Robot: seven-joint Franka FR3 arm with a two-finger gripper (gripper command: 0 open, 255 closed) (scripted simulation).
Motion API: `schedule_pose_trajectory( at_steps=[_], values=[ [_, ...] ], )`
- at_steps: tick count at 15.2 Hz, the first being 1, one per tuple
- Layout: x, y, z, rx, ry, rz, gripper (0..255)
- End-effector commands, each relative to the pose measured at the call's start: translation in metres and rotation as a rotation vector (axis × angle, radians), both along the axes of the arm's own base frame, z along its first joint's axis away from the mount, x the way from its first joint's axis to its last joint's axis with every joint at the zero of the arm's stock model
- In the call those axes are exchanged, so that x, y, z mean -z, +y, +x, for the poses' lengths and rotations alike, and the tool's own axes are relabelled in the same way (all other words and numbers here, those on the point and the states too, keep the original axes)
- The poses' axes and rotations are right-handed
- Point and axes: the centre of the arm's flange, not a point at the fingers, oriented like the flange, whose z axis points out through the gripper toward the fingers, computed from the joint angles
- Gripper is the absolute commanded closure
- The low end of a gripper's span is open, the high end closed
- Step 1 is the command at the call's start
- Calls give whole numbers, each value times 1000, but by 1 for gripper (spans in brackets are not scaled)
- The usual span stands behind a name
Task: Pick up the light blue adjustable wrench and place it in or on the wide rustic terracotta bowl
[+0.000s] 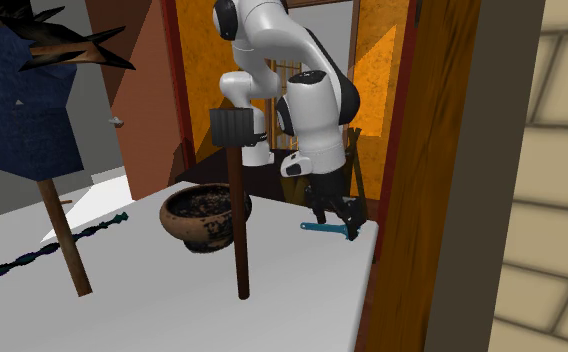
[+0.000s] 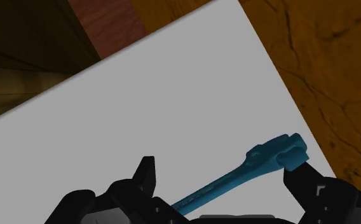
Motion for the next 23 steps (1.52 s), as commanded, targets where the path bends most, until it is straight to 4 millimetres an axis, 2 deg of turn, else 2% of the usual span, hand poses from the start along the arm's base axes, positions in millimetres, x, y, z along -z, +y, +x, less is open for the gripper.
schedule_pose_trajectory(
  at_steps=[1, 2, 11, 23],
  values=[
    [0, 0, 0, 0, 0, 0, 0],
    [0, 0, 0, 0, 0, 0, 255],
    [0, 0, 0, 0, 0, 0, 255],
    [-63, 0, 0, 0, 0, 0, 255]
  ],
)
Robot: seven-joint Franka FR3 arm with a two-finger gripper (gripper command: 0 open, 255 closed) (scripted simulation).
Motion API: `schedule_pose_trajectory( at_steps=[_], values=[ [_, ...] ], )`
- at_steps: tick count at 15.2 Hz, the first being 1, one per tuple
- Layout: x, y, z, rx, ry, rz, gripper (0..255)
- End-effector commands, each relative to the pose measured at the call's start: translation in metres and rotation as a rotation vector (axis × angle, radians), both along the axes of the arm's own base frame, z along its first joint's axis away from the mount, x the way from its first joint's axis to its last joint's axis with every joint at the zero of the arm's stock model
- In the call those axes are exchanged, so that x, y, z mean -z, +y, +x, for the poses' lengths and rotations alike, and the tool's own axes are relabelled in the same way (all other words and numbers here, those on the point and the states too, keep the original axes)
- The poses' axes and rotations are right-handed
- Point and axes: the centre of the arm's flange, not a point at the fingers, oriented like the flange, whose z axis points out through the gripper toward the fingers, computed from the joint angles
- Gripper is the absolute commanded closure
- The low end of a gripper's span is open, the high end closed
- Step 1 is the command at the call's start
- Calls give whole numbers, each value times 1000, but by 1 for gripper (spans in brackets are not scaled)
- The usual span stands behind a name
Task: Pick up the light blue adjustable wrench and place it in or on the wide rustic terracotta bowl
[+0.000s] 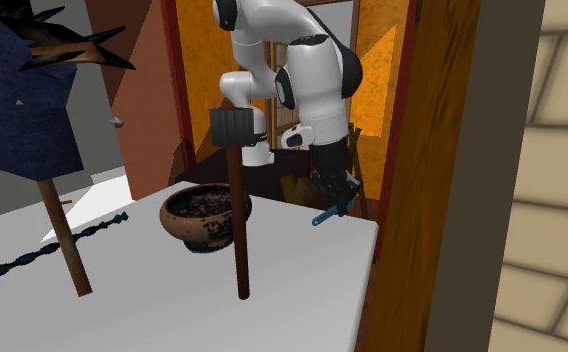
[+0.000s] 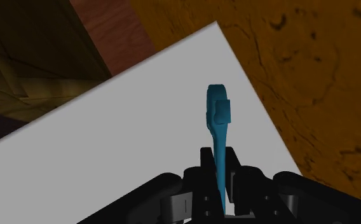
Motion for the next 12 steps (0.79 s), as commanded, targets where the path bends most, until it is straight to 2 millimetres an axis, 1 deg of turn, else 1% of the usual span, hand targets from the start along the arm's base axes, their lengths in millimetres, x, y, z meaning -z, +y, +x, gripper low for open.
schedule_pose_trajectory(
  at_steps=[1, 12],
  values=[
    [-11, -1, 0, 0, 0, 0, 255],
    [-69, -1, 0, 0, 0, 0, 255]
  ],
)
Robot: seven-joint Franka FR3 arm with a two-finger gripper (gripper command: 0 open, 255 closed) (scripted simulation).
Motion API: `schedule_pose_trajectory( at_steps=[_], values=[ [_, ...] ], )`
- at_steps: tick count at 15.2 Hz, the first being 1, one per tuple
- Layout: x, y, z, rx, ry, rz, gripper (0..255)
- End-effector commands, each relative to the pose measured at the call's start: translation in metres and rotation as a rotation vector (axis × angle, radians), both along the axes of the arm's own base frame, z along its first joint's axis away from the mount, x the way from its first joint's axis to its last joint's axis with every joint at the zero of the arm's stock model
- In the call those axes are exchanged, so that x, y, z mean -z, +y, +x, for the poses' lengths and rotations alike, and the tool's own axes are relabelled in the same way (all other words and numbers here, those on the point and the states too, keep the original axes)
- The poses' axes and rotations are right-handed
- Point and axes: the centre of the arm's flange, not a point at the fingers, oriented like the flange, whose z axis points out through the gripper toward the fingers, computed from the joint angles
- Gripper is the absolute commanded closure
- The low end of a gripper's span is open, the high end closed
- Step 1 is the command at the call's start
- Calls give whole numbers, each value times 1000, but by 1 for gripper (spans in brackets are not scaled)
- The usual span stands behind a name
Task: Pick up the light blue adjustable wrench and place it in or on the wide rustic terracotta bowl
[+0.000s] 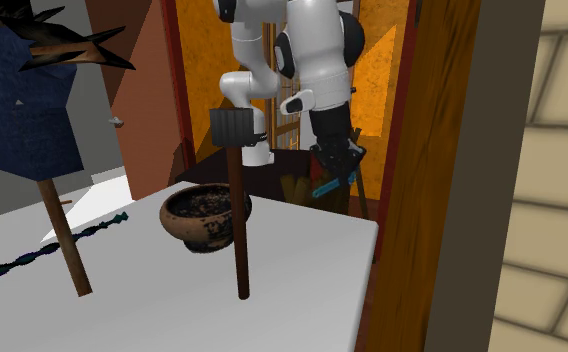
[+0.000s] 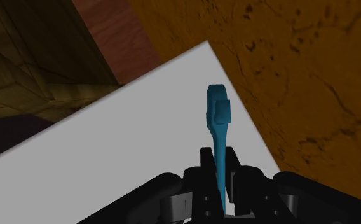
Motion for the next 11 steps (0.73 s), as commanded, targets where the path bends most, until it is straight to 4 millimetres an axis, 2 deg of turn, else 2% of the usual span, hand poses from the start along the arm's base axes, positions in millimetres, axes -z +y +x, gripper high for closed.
schedule_pose_trajectory(
  at_steps=[1, 9, 11],
  values=[
    [-11, 1, 1, 0, 0, 0, 255],
    [-51, 1, 1, 0, 0, 0, 255],
    [-50, -25, 6, 0, 0, 0, 255]
  ],
)
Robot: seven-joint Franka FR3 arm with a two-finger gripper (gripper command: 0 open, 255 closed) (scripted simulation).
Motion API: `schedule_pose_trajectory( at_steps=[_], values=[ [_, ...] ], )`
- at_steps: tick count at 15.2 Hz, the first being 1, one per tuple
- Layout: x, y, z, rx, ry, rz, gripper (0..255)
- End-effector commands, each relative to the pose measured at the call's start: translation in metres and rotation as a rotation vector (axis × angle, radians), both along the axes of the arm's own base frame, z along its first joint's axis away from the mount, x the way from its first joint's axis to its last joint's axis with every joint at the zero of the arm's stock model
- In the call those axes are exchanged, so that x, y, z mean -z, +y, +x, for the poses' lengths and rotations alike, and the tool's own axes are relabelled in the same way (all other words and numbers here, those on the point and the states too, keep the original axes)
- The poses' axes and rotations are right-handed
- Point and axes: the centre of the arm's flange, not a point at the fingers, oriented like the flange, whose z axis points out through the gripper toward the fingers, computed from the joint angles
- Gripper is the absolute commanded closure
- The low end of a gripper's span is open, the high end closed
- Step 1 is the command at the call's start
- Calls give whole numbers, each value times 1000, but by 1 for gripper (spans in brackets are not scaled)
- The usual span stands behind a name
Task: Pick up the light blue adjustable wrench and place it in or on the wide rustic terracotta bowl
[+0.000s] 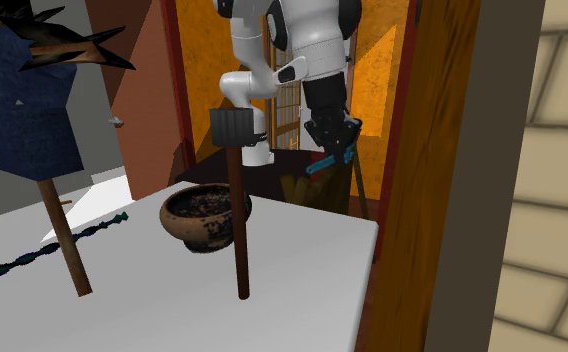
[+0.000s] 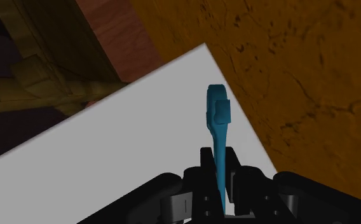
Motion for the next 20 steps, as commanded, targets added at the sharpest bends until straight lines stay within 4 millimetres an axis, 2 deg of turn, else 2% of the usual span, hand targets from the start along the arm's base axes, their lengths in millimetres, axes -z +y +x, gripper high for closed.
schedule_pose_trajectory(
  at_steps=[1, 17, 18, 20],
  values=[
    [1, -25, 3, 0, 0, 0, 255],
    [4, -231, 46, 0, 0, 0, 255],
    [5, -249, 50, 0, 0, 0, 255],
    [15, -249, 50, 0, 0, 0, 255]
  ],
)
